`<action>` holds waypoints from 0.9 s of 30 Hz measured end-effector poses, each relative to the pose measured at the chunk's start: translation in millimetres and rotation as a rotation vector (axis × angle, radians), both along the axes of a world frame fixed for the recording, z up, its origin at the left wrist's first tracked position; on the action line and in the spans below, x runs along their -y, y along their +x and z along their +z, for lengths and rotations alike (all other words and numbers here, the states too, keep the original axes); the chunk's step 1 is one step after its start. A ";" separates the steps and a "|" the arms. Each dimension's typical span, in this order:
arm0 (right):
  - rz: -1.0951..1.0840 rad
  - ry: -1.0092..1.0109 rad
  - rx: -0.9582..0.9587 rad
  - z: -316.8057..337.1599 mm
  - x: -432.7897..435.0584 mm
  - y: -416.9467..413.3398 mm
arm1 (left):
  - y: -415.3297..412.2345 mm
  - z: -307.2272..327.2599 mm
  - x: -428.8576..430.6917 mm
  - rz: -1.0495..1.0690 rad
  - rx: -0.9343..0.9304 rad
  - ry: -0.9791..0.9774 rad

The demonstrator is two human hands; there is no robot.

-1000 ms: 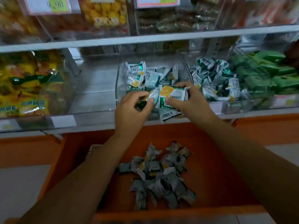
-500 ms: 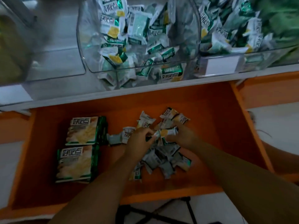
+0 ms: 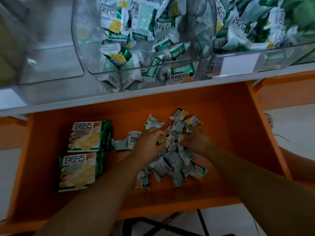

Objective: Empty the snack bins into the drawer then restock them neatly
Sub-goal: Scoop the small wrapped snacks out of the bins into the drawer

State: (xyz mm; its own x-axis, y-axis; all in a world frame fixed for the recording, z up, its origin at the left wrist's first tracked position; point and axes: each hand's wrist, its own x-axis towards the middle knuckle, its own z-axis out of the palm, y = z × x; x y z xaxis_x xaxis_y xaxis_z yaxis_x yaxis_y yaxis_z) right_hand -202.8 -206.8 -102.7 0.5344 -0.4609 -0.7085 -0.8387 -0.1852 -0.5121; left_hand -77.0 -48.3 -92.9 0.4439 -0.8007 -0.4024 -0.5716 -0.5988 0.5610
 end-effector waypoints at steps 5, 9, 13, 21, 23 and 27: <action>0.188 -0.172 0.247 78.8 -1.6 9.6 | 10.6 86.4 -6.9 -0.009 0.109 -0.198; 0.174 -0.246 0.603 172.4 -13.6 17.2 | 32.9 165.0 -8.2 0.066 0.279 -0.482; 0.151 -0.319 0.777 232.0 -10.0 41.1 | 67.6 203.7 4.6 0.135 0.391 -0.638; 0.480 -0.401 0.328 219.2 52.5 146.9 | 138.5 194.0 52.0 0.011 0.515 -0.162; 0.604 -0.422 0.173 207.5 61.4 160.4 | 143.6 196.1 56.5 0.011 0.458 -0.081; 0.645 -0.522 0.107 196.7 71.0 169.3 | 149.1 193.2 63.3 0.073 0.423 0.029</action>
